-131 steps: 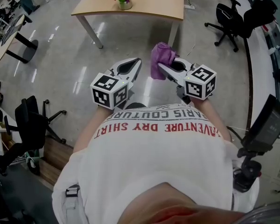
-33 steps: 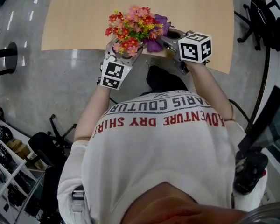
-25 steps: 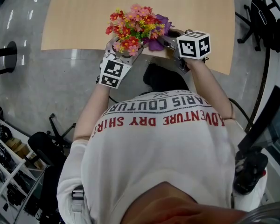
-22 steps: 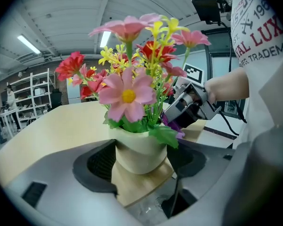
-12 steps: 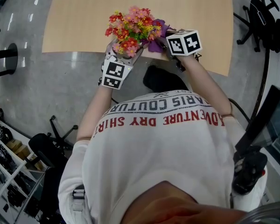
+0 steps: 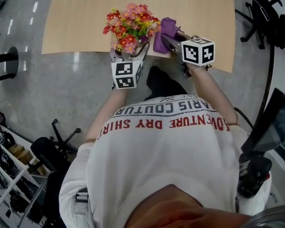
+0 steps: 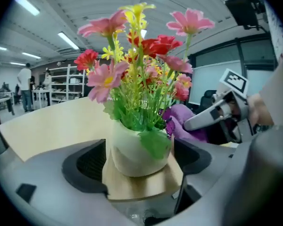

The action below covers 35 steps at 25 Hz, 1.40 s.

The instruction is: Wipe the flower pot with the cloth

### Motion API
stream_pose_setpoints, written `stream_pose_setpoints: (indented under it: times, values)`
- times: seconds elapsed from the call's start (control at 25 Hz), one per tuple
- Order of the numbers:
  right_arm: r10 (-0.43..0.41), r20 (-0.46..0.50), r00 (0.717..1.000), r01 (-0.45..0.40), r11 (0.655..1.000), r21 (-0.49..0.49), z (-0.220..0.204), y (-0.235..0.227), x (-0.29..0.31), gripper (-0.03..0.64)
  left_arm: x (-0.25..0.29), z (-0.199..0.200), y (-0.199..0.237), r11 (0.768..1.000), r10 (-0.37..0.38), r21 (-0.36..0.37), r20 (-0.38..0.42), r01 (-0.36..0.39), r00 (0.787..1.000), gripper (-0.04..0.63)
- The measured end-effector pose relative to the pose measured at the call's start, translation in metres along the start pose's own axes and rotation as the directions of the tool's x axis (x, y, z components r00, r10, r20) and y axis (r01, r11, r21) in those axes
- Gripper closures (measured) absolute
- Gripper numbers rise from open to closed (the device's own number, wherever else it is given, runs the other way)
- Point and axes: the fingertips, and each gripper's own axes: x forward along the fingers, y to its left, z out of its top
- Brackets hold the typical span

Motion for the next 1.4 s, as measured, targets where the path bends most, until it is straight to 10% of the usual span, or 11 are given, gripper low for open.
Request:
stream_pose_setpoints:
  times: [0.52, 0.88, 1.4]
  values:
    - [0.000, 0.100, 0.995, -0.004, 0.999, 0.041, -0.007, 0.006, -0.043, 0.568, 0.013, 0.013, -0.001, 0.986, 0.167, -0.009, 0.021, -0.167, 0.986, 0.161]
    - [0.091, 0.098, 0.991, -0.093, 0.996, 0.015, 0.005, 0.026, -0.043, 0.568, 0.004, 0.012, -0.010, 0.994, -0.048, 0.099, 0.010, 0.047, 0.999, 0.163]
    - [0.158, 0.104, 0.982, -0.157, 0.987, -0.017, 0.018, 0.044, -0.021, 0.568, -0.010, 0.004, -0.010, 0.924, -0.319, 0.217, -0.024, 0.316, 0.947, 0.163]
